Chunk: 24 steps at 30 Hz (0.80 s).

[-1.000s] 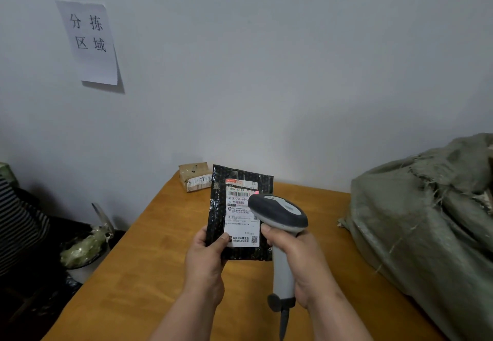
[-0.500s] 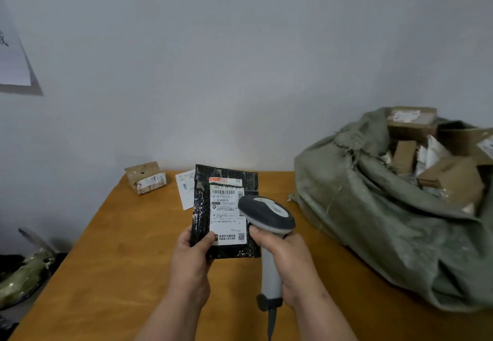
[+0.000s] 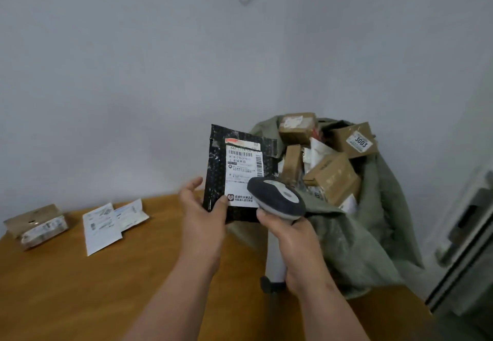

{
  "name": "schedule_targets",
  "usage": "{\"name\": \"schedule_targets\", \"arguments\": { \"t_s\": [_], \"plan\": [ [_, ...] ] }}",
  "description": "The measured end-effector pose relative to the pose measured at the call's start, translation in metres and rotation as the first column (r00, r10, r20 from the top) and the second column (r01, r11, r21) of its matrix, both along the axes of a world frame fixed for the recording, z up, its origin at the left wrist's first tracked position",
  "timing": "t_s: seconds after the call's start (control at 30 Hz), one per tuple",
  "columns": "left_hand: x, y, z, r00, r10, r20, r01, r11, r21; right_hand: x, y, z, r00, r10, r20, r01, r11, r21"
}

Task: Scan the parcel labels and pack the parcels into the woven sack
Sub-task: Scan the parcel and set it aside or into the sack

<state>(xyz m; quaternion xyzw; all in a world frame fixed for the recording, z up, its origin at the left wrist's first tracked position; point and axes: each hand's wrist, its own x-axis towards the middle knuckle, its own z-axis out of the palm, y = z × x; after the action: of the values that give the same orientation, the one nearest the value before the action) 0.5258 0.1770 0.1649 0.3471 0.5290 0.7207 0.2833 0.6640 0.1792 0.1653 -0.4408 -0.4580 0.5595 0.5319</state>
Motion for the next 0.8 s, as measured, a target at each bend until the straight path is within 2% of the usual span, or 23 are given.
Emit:
{"name": "schedule_targets", "arguments": {
  "t_s": [0.2,0.3,0.43,0.5,0.6,0.73,0.8],
  "plan": [
    [0.082,0.068,0.035,0.939,0.075,-0.336,-0.072,0.997,0.022,0.083,0.066,0.011,0.992,-0.122,-0.026,0.122,0.993,-0.001],
    [0.103,0.098,0.043,0.894,0.108,-0.436,-0.096,0.994,0.048,0.107,0.093,0.007,0.990,-0.140,-0.023,0.139,0.990,-0.038],
    [0.108,0.137,0.041,0.753,0.213,-0.623,-0.221,0.973,0.065,0.132,0.121,-0.002,0.994,-0.112,-0.002,0.112,0.990,-0.087],
    [0.103,0.154,0.035,0.703,0.150,-0.695,-0.233,0.972,-0.026,0.139,0.133,-0.005,0.996,-0.093,-0.008,0.092,0.991,-0.100],
    [0.104,0.169,0.029,0.677,-0.057,-0.734,-0.116,0.976,-0.182,0.140,0.146,-0.006,0.997,-0.073,-0.013,0.072,0.994,-0.084],
    [0.109,0.182,0.022,0.634,-0.145,-0.760,-0.059,0.970,-0.235,0.135,0.159,-0.009,0.999,-0.039,-0.025,0.037,0.997,-0.066],
    [0.109,0.187,0.017,0.574,-0.176,-0.800,-0.080,0.960,-0.268,0.133,0.165,-0.011,0.999,-0.043,-0.022,0.041,0.996,-0.078]
  ]
}}
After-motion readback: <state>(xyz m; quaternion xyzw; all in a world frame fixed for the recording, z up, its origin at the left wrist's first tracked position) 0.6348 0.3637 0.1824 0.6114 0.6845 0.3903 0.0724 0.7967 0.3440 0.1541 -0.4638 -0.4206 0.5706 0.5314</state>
